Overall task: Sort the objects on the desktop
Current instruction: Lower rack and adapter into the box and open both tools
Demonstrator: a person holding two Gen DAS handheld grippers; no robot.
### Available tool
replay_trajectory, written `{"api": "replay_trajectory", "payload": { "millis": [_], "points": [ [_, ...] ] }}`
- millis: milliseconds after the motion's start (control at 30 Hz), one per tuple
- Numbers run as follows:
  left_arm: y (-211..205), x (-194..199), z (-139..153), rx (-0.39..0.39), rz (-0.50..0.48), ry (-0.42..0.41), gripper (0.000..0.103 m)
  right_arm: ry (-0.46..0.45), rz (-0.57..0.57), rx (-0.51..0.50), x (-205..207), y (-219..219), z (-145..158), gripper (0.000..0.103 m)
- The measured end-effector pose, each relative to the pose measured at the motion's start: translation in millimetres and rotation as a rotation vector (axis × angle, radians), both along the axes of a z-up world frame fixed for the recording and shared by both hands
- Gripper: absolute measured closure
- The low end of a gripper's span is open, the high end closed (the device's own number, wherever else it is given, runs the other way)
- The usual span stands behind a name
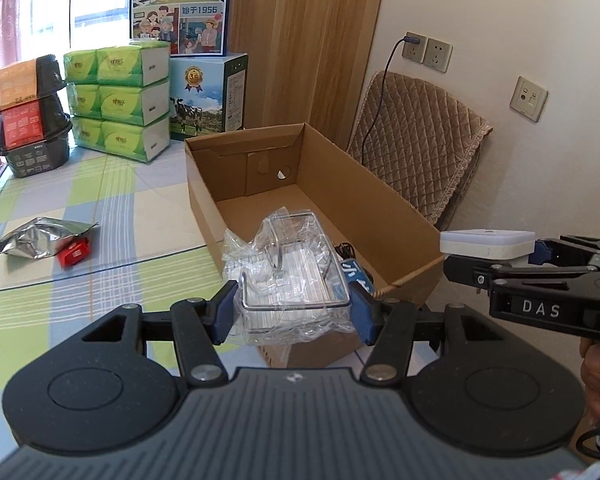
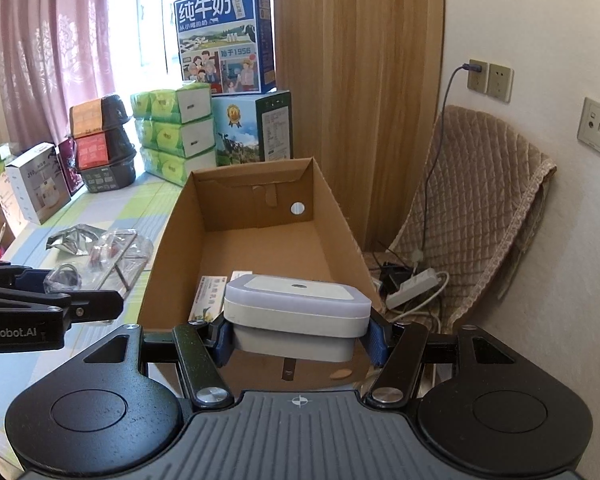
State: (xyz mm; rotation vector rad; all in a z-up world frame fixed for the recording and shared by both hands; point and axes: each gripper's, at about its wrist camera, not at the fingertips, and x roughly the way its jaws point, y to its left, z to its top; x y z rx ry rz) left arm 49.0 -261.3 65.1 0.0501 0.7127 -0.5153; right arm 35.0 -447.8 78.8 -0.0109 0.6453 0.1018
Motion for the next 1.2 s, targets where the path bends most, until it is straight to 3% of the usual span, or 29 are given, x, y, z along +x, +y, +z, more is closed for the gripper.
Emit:
{"api": "replay_trajectory", "payload": {
  "millis": [733, 1200],
  "points": [
    [-36.0, 67.0, -1.1, -0.014, -0.047, 0.015, 0.05, 0.017, 0.014, -0.025, 72.4, -9.9, -3.3, 0.045],
    [-42.6, 88.0, -19.0, -0.013, -0.047, 0.033, 0.046, 0.053, -0.004, 0.005, 99.6, -12.5, -15.1, 0.045]
  ]
}}
